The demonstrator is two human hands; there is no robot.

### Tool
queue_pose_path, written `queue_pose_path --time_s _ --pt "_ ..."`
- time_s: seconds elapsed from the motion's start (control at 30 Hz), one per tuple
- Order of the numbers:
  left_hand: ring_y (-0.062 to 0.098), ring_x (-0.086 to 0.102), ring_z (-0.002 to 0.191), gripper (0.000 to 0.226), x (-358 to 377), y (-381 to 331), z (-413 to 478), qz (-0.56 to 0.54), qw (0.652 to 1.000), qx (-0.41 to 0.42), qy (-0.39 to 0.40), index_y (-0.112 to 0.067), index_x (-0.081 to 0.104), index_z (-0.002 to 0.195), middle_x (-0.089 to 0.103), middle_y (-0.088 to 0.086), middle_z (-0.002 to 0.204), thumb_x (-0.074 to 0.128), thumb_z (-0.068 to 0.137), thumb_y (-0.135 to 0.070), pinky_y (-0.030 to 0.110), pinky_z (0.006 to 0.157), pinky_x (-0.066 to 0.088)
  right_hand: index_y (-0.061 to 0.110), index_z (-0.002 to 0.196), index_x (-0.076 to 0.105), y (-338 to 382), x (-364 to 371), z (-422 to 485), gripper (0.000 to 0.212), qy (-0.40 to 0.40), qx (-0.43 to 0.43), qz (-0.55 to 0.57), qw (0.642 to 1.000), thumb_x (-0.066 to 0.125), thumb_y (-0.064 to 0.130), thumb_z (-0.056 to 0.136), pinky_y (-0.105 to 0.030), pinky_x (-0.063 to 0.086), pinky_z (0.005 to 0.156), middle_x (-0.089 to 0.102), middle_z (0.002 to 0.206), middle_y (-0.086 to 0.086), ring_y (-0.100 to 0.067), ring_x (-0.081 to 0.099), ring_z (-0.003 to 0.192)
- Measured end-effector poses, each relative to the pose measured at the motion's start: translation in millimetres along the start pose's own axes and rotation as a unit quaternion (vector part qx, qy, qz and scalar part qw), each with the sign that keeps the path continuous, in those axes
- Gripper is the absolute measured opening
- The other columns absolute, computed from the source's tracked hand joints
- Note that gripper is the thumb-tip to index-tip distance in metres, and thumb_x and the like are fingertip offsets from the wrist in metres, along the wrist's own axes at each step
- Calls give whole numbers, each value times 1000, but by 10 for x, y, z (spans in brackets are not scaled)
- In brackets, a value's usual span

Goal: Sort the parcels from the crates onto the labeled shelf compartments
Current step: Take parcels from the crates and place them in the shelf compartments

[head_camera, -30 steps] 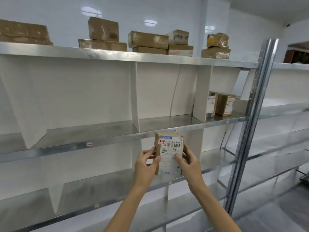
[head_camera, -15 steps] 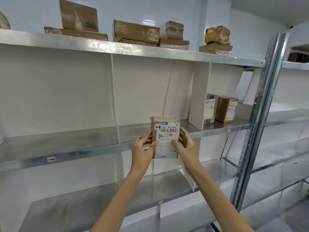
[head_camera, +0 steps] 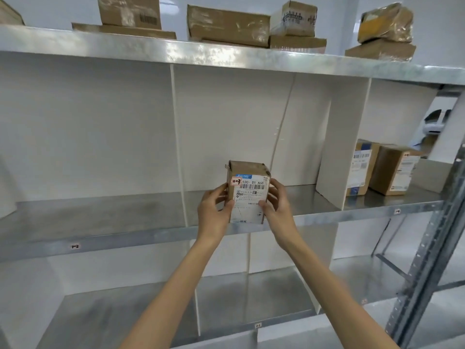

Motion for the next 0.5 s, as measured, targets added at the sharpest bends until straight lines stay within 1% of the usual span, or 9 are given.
queue_pose_path --time_s 0.07,0.1,0.17,0.23,0.3,0.4,0.5 --pt "5 60 93 38 13 84 54 22 1000 -3 -8 -20 61 120 60 -2 112 62 85 -3 10 78 47 31 122 41 -110 39 96 51 15 7 -6 1000 46 -9 90 -22 51 85 56 117 12 -14 52 119" --pt "7 61 93 37 21 141 73 29 999 -7 -12 -19 61 119 60 -1 112 63 84 -4 8 76 46 30 123 42 -165 52 129 51 23 10 -9 1000 47 -9 90 -21 51 84 56 118 11 -14 52 118" --pt "8 62 95 36 32 234 83 47 999 -8 -19 -19 60 117 62 0 109 65 83 -6 7 75 45 25 127 42 -274 55 184 49 43 15 -18 999 49 -6 91 -23 52 86 56 122 7 -15 53 119" --pt "3 60 94 36 42 268 70 72 997 6 -26 -20 58 117 61 -2 105 66 84 -10 6 75 44 23 131 40 -355 44 243 48 64 16 -28 997 50 -4 91 -28 52 91 54 127 2 -15 52 119" --pt "1 59 93 35 47 272 74 93 995 16 -32 -22 58 117 60 -5 104 66 84 -12 8 75 45 25 129 39 -379 45 307 48 85 13 -38 996 51 -3 92 -31 51 94 53 127 1 -14 52 119" --pt "2 60 92 33 39 292 131 110 993 16 -43 -23 58 116 60 -6 105 65 86 -11 16 78 48 28 126 38 -402 91 385 50 109 6 -51 993 53 -4 90 -24 50 92 53 125 3 -12 51 118" --pt "6 61 89 28 -1 329 195 162 985 21 -63 -23 58 115 61 -6 106 62 88 -14 26 79 52 23 127 36 -451 167 468 52 112 -14 -73 991 55 -6 88 -22 47 95 52 125 -1 -13 51 118"
Point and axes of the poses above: each hand's wrist, its own z-axis towards the middle knuckle, its own x-axis out of the palm, y = z × x, the point moved 10 cm from there along z, towards the middle knuckle
